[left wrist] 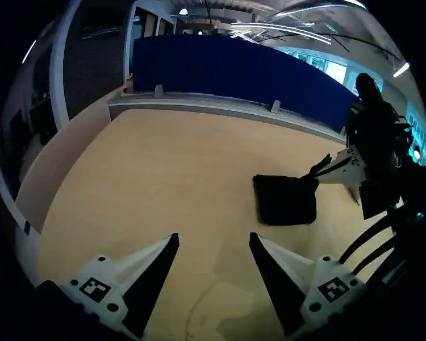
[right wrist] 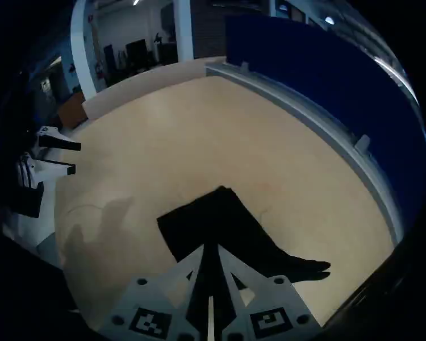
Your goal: Fold towel
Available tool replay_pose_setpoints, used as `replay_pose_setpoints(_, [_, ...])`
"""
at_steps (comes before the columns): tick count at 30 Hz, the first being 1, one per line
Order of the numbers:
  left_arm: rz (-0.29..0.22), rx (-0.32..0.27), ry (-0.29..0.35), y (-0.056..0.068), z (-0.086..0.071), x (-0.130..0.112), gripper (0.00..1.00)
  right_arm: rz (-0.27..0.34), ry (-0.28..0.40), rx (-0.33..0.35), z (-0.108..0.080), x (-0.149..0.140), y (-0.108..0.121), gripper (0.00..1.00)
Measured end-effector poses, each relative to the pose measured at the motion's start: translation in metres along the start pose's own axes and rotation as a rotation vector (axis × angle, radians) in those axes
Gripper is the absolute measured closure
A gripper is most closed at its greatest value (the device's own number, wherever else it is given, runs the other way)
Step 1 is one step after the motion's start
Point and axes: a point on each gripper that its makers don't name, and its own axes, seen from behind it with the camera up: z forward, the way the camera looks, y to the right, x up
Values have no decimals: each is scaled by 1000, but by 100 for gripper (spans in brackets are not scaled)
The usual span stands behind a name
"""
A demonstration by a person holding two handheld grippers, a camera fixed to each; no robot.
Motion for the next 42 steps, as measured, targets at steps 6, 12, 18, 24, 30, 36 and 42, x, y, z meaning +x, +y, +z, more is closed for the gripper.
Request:
replay_pose_setpoints(6, [-22, 13, 7, -10, -6, -1, 8, -32, -52, 73, 41, -3, -34, 99])
replay_pose_setpoints(12, [-48, 22, 9, -18, -9, -6, 8, -41, -114, 135, 76, -20, -64, 99])
replay_pose_setpoints(18, [-59, 24, 10, -21, -10, -9, 8, -26, -129, 145, 85, -26, -69, 99])
replay_pose_setpoints(24, [-60, 19, 11, -21, -9, -8, 8, -10, -125, 148, 82, -25, -67, 98])
replay_pose_setpoints(30, [-54, 17, 9, -20, -7, -7, 8, -2, -105, 144, 78, -21, -67, 94])
replay_pose_setpoints(36, [-56, 19, 6, -20, -5, -9, 8, 1, -71, 132, 70, -17, -66, 70])
replay_pose_setpoints(42, [-59, 22, 5, -19, -6, -10, 8, 35, -34, 129, 64, -13, -63, 46])
